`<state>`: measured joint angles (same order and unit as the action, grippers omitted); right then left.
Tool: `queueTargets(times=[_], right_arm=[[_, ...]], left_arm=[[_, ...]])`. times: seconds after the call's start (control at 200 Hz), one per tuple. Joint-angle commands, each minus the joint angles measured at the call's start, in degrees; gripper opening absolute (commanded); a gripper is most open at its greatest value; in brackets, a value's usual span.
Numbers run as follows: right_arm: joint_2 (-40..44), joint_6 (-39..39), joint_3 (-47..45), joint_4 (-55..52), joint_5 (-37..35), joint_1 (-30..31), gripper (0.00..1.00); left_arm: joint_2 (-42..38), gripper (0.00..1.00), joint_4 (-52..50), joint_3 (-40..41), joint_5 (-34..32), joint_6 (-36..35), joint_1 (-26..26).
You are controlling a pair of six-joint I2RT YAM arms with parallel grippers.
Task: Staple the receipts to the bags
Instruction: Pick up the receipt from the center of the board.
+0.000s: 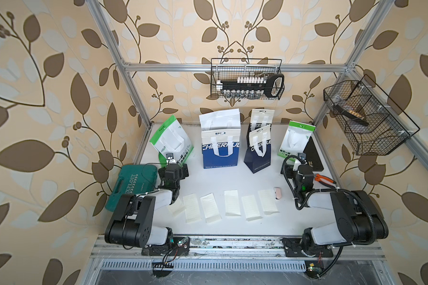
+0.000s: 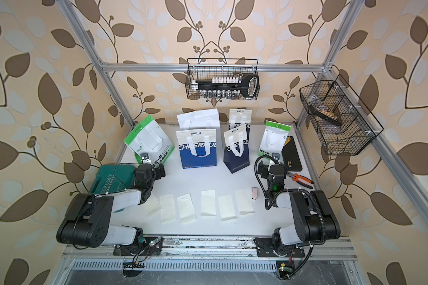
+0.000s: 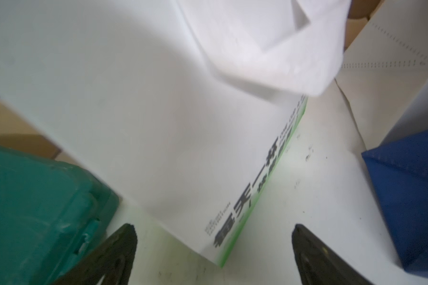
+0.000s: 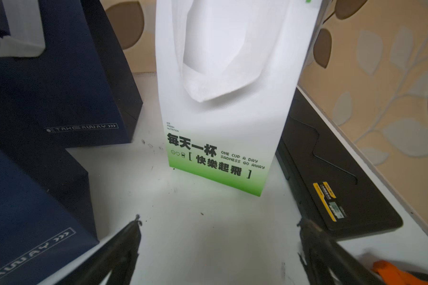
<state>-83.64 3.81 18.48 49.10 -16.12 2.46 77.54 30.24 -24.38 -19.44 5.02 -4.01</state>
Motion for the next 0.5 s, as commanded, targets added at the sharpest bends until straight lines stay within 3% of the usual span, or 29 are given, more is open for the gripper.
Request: queueTargets(times=[0.0, 0.145, 0.265, 0.295, 0.33, 0.37, 0.495], right_arm=[[0.6, 0.6, -0.8, 1.7, -1.0, -0.2, 1.0], [-0.3, 1.3, 2.9, -4.3, 0.0, -1.3, 1.0], [2.2, 1.1, -1.3, 1.2, -0.5, -1.0, 1.0], [3.6, 0.9, -1.3, 2.3, -4.0, -0.1, 0.99], [7.9, 2.6, 0.9, -6.2, -9.7, 0.8, 1.0], [12.8, 5.6, 5.5, -21.1, -10.5, 0.3, 1.0], [15.8, 12.8, 15.0, -38.3, -13.3, -0.3, 1.0]], left_arm=[[-5.1, 0.99, -9.7, -6.5, -0.8, 1.3, 0.8], [-10.1, 0.99, -23.2, -14.1, 1.5, 9.1, 0.8], [-14.4, 0.99, -32.0, -19.4, 7.2, 12.4, 0.8], [-15.8, 0.99, -33.0, -20.0, 8.3, 13.3, 0.8], [-17.6, 0.99, -33.9, -20.2, 8.9, 14.5, 0.8], [-19.8, 0.99, -34.4, -20.3, 8.9, 16.2, 0.8], [-26.6, 0.99, -36.1, -18.8, 4.4, 30.4, 0.8]])
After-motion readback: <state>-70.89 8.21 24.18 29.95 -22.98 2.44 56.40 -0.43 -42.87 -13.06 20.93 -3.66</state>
